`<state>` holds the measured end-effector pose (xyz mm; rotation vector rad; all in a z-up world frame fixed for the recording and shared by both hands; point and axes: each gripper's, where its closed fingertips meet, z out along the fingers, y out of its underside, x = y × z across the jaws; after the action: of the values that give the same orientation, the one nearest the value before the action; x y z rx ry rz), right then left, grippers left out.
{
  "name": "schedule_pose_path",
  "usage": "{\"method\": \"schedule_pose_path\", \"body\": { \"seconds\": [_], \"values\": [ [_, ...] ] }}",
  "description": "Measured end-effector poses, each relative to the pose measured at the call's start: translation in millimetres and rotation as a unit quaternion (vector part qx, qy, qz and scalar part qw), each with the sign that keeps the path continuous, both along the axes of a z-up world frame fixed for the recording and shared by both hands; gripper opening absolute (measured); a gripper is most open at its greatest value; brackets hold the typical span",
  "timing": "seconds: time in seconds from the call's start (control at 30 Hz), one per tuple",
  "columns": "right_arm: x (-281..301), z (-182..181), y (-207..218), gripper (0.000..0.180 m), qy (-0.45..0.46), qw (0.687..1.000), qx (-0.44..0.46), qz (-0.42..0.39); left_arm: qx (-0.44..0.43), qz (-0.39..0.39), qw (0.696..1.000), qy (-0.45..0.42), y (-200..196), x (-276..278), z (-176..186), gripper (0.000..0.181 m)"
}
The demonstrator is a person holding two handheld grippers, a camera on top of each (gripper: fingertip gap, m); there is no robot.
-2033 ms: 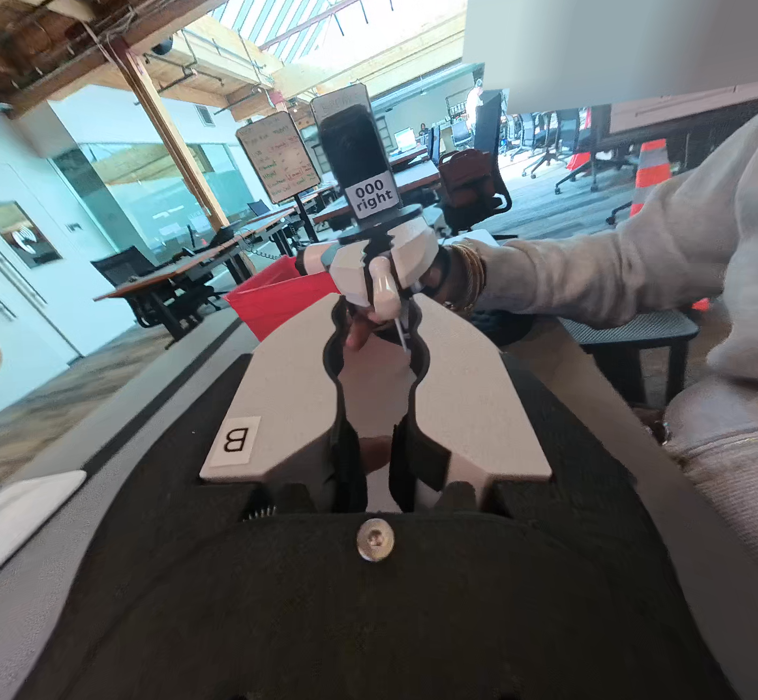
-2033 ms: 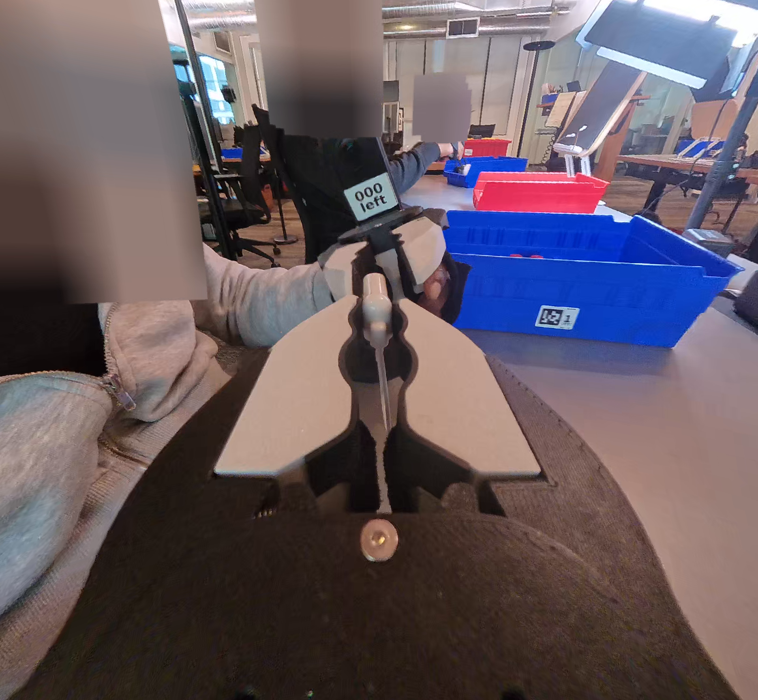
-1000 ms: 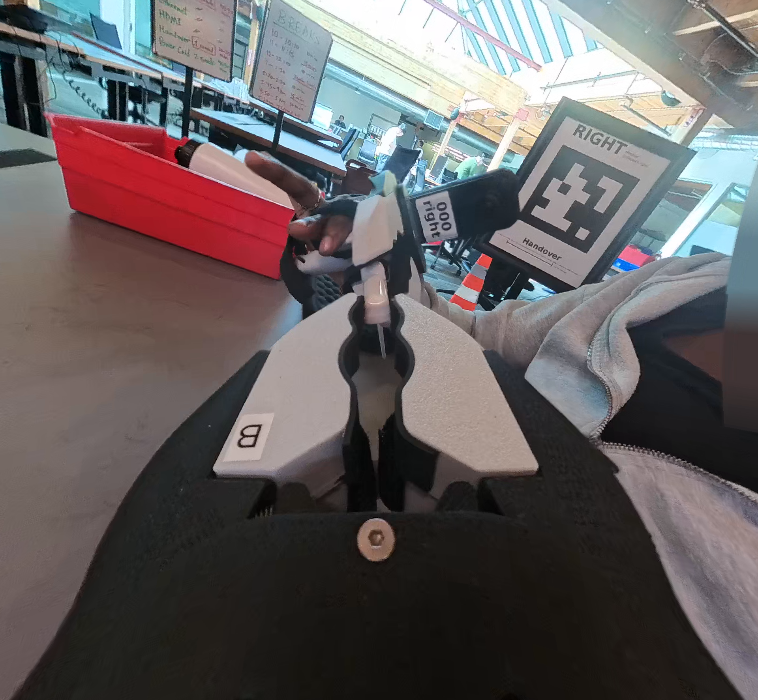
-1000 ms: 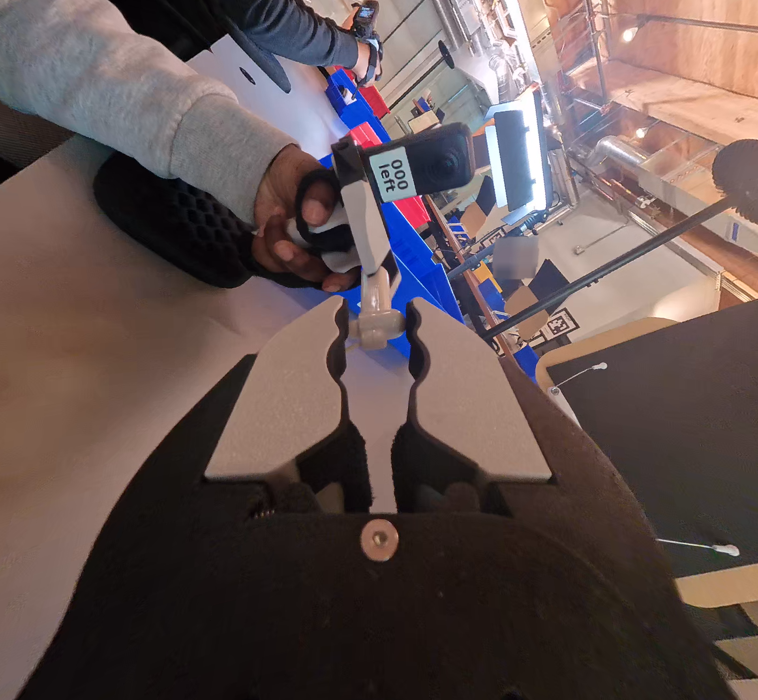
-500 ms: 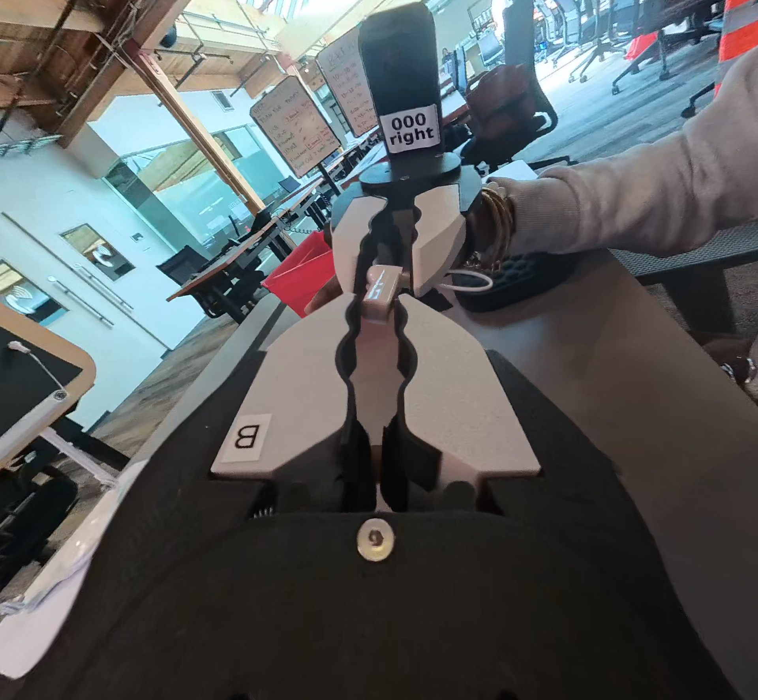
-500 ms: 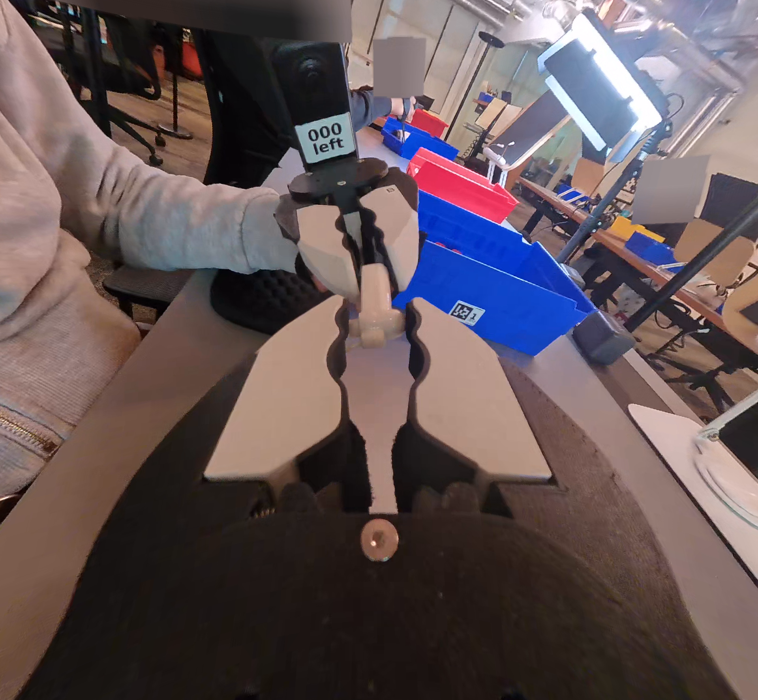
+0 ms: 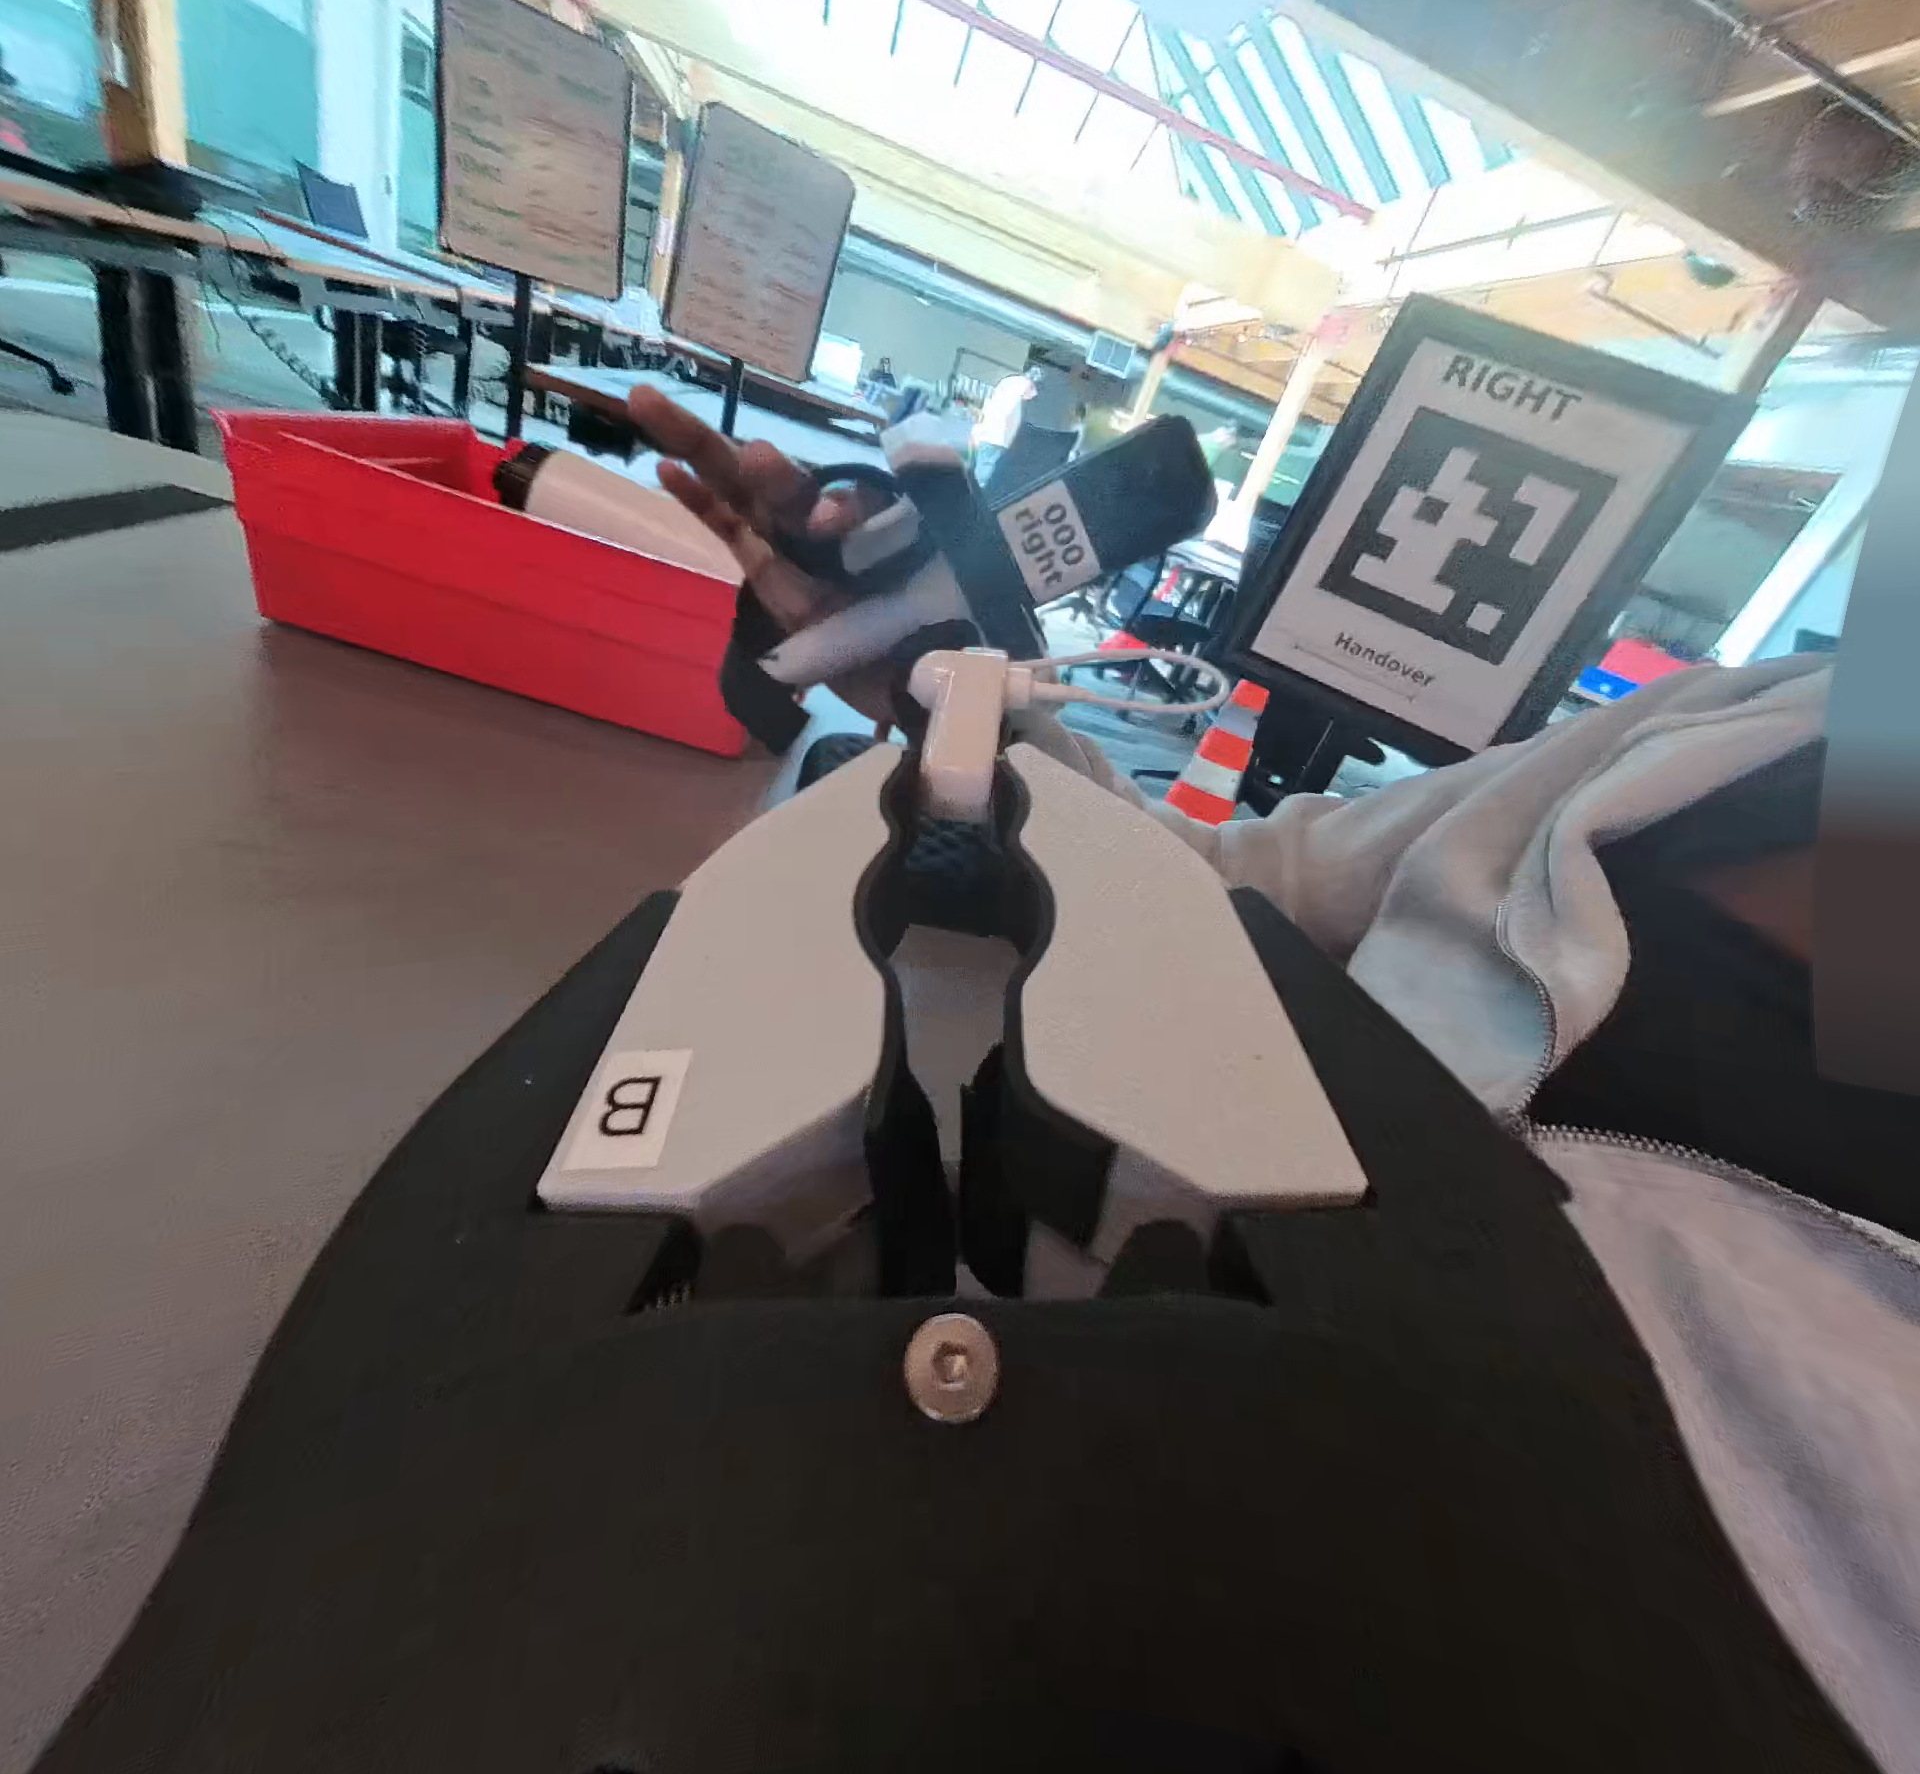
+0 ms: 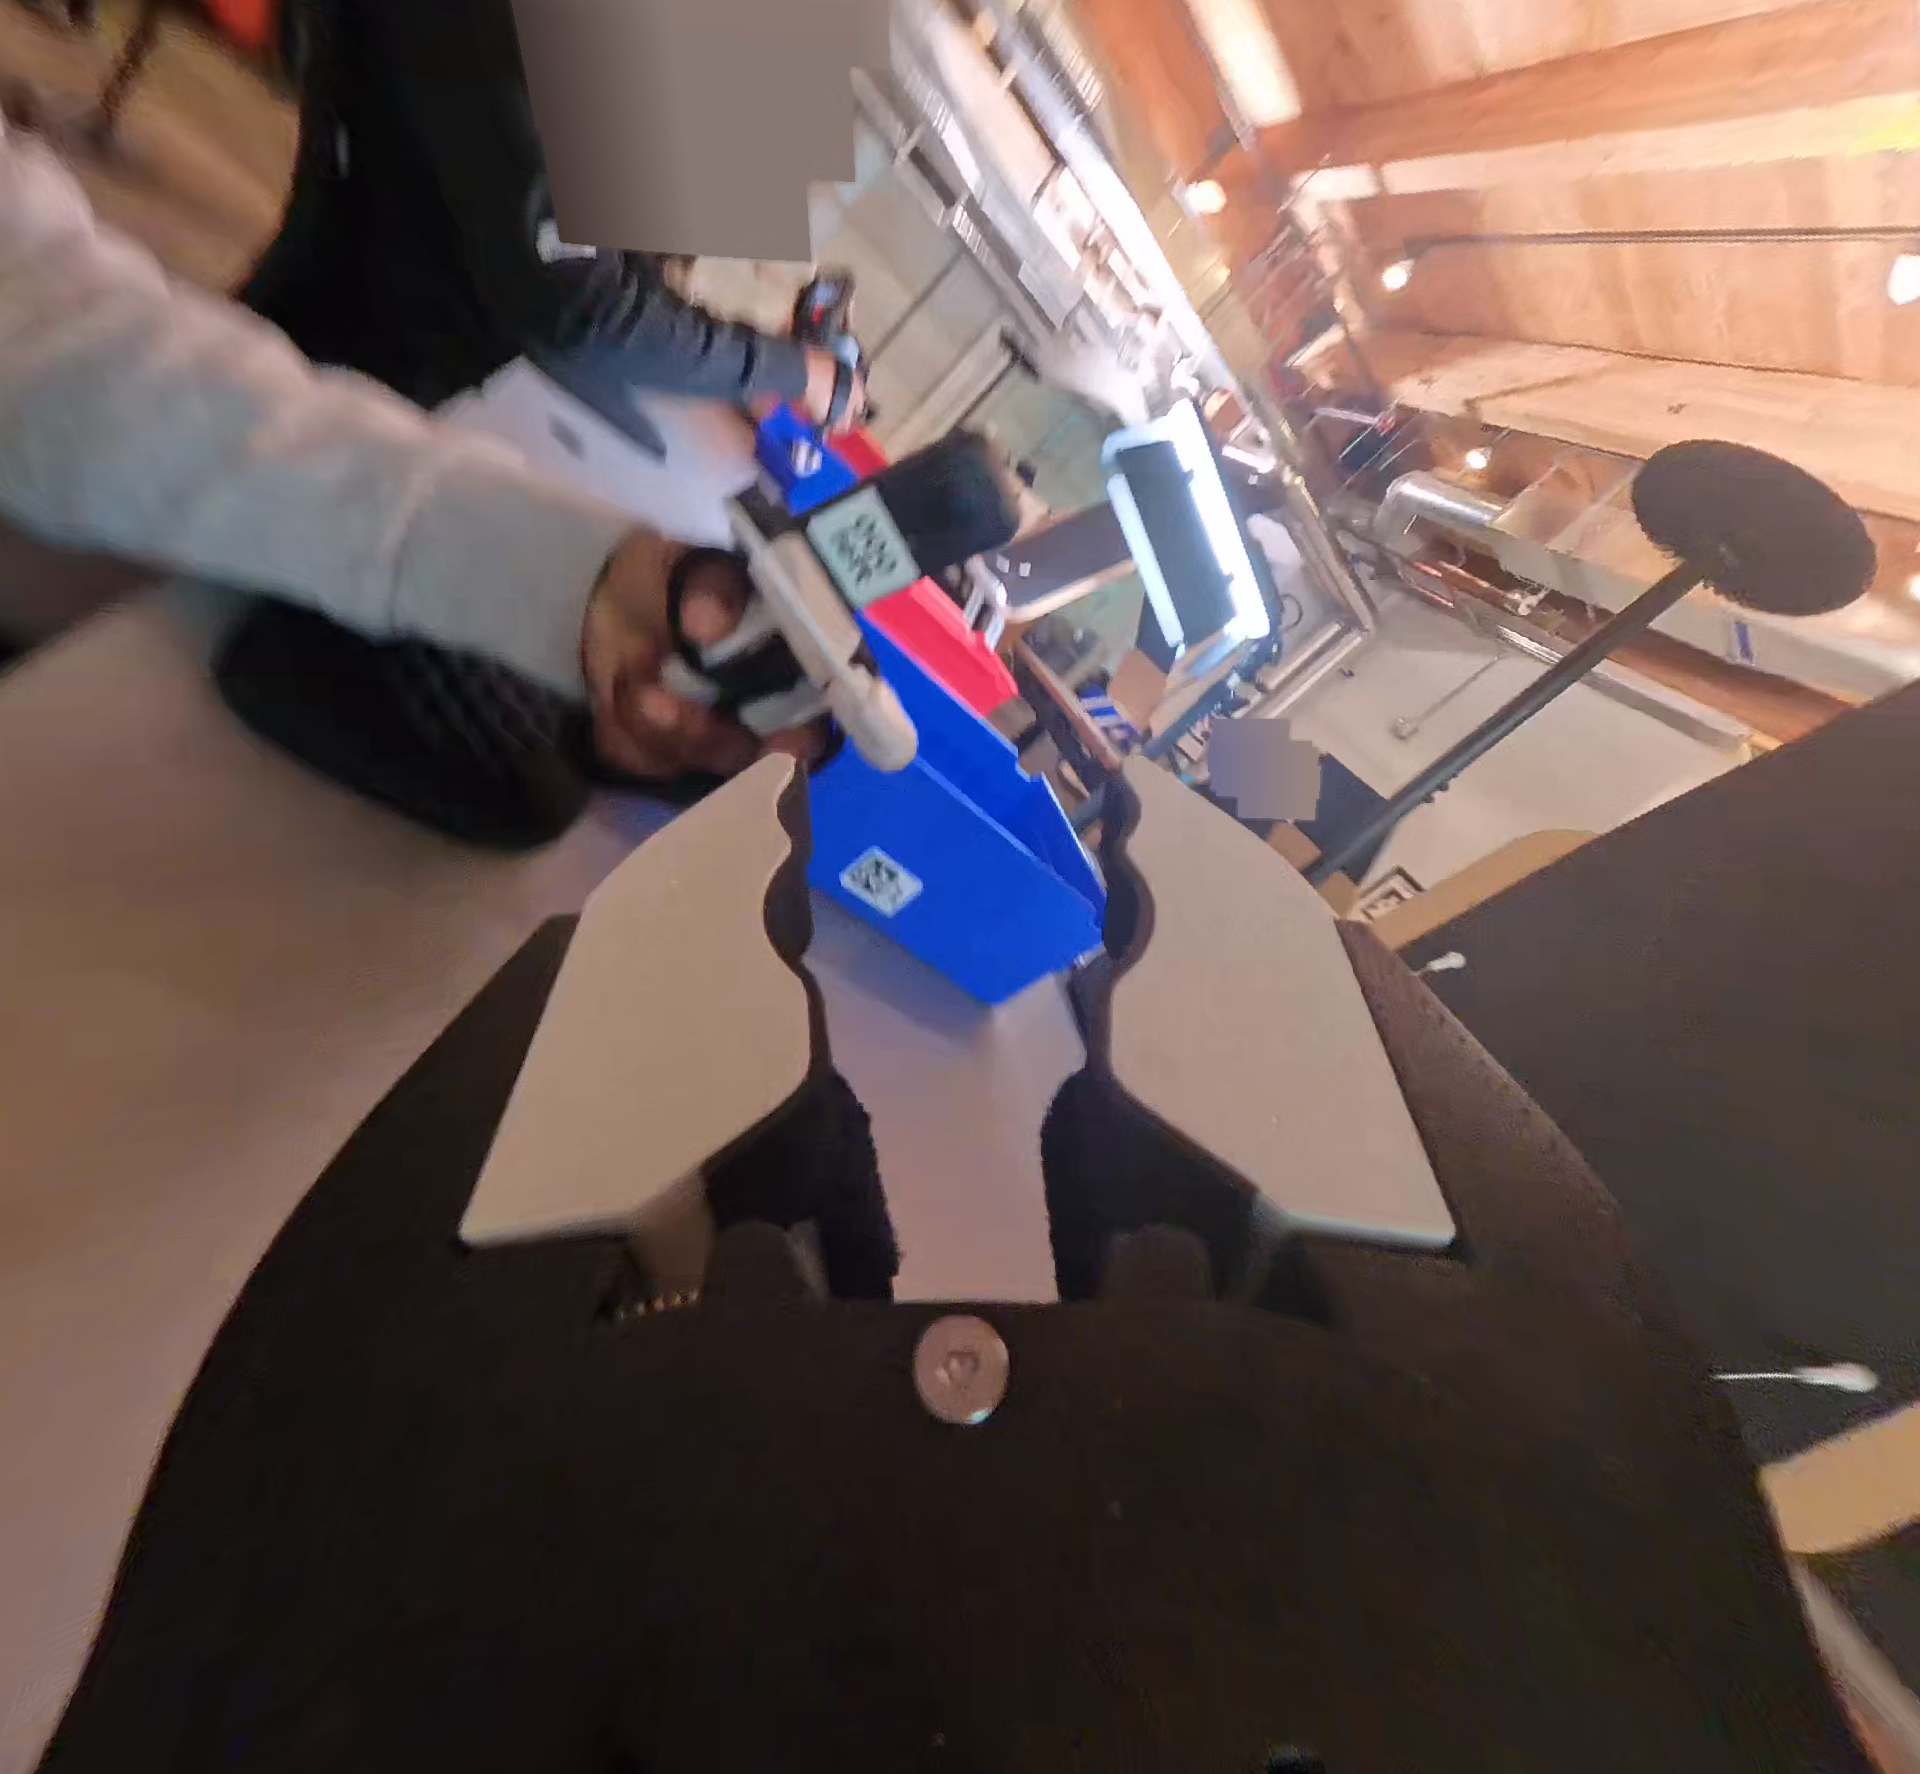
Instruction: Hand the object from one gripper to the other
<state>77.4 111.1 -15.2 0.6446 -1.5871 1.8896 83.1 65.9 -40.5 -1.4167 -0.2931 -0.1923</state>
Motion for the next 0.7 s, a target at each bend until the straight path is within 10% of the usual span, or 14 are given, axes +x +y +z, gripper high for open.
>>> {"method": "schedule_pose_path", "body": {
  "seconds": [0.4,0.53,0.7],
  "values": [
    [12.9,-40.3,-31.8,0.018,0.115,0.987,0.102,-0.043,-0.045,-0.022,0.998,0.031,13.9,10.1,-14.2,0.019],
    [6.1,-24.5,-26.0,0.014,-0.108,0.991,0.078,0.018,-0.065,0.097,0.957,0.264,11.5,3.8,-0.7,0.046],
    [9.6,-30.2,-22.4,0.013,-0.463,0.858,0.132,0.18,-0.146,0.188,0.818,0.523,16.5,5.2,-3.5,0.045]
  ]
}}
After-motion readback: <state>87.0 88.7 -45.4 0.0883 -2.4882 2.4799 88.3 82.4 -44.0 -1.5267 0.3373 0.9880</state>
